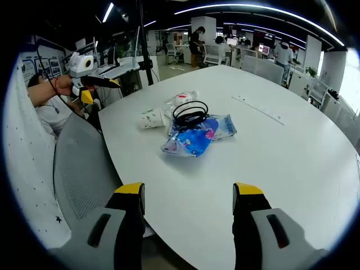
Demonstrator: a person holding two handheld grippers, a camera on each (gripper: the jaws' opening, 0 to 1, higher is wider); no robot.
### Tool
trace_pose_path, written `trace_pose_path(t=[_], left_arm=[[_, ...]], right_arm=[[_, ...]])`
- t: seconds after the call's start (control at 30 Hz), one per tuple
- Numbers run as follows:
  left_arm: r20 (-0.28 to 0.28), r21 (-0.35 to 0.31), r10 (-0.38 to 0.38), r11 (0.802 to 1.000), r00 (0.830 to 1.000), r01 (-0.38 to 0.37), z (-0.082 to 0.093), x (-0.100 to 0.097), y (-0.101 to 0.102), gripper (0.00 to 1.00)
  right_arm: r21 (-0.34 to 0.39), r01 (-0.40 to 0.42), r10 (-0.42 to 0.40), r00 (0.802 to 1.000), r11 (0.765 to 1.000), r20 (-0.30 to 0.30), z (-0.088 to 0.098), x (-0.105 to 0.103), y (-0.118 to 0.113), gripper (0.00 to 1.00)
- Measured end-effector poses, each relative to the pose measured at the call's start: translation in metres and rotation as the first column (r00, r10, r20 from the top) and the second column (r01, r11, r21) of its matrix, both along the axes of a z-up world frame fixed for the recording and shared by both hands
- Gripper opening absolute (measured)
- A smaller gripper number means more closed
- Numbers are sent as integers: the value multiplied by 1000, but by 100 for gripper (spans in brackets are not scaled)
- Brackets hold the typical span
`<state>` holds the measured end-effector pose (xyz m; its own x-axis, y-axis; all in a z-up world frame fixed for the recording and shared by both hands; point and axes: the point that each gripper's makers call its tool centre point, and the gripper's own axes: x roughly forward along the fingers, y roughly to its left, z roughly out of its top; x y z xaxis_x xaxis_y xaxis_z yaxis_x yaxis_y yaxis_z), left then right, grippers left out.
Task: Arrange the tabletop items into an orderly group along one side of the table until the central work area is clear of visible clutter.
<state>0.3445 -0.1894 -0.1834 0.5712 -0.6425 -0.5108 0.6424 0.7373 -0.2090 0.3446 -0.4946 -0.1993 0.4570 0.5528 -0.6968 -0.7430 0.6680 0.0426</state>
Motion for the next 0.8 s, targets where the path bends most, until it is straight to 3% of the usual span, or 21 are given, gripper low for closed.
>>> trace_pose_path(t=[0.8], left_arm=[[0,-4,1,1000,1000,-1,-1,-1,-1,93]], right_arm=[[0,9,-9,1000,1000,-3,-2,-1,-4,62]])
